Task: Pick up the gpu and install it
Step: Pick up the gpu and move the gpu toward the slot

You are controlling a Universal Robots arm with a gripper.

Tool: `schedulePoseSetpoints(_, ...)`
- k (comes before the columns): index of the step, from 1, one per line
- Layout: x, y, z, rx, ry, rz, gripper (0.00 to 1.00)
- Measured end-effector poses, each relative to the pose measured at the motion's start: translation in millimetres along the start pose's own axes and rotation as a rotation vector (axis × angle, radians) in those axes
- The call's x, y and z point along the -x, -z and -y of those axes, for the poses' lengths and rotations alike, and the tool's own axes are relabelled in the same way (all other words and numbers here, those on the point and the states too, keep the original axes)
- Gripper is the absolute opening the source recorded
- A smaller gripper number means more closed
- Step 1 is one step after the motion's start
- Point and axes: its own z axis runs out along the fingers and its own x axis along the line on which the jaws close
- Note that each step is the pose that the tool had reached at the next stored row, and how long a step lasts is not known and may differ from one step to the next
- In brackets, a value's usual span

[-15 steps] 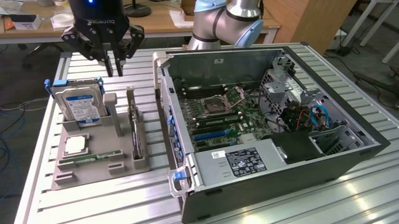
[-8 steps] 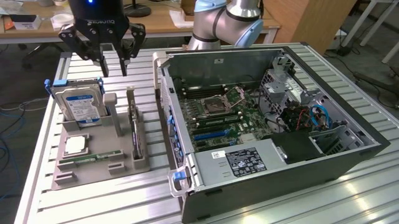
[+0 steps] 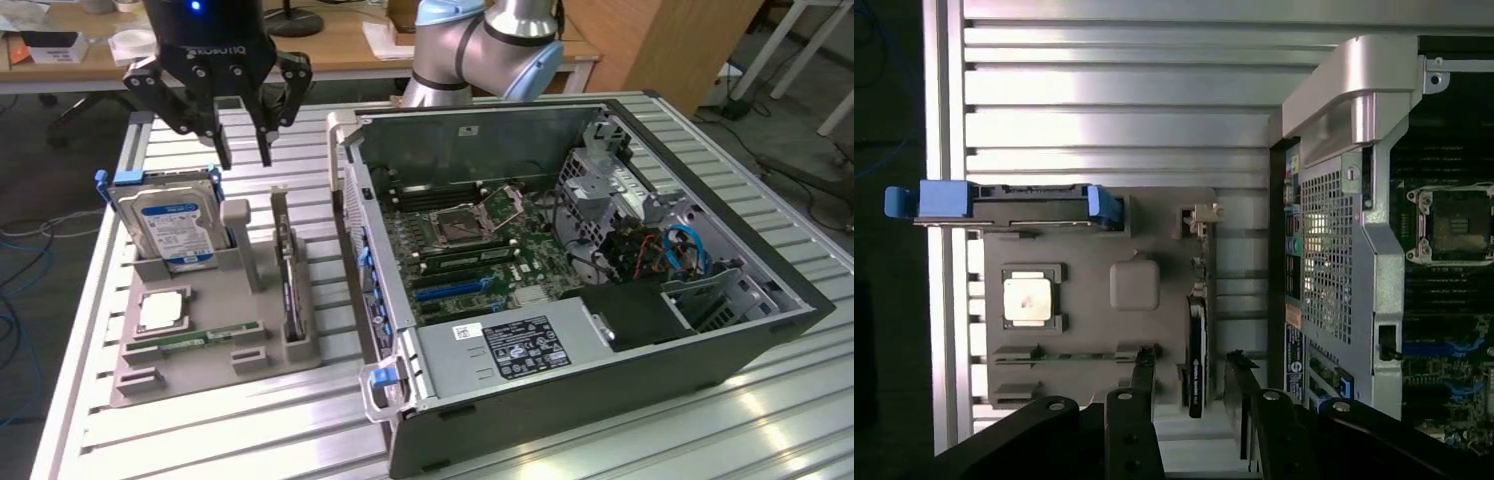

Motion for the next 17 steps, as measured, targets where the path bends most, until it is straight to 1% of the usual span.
schedulePoseSetpoints(2,0.0,-1.2,0.3,0.0007,0.029,-0.0011,0.41)
schedulePoseSetpoints(3,0.0,-2.3,1.5,0.0007,0.034,-0.0014,0.41)
schedulePoseSetpoints(10,0.0,-14.0,21.6,0.0009,0.036,-0.0015,0.41)
schedulePoseSetpoints(11,-0.1,-17.7,24.3,0.0011,0.036,-0.0013,0.41)
schedulePoseSetpoints(17,-0.3,-30.0,28.6,0.0008,0.036,-0.0016,0.41)
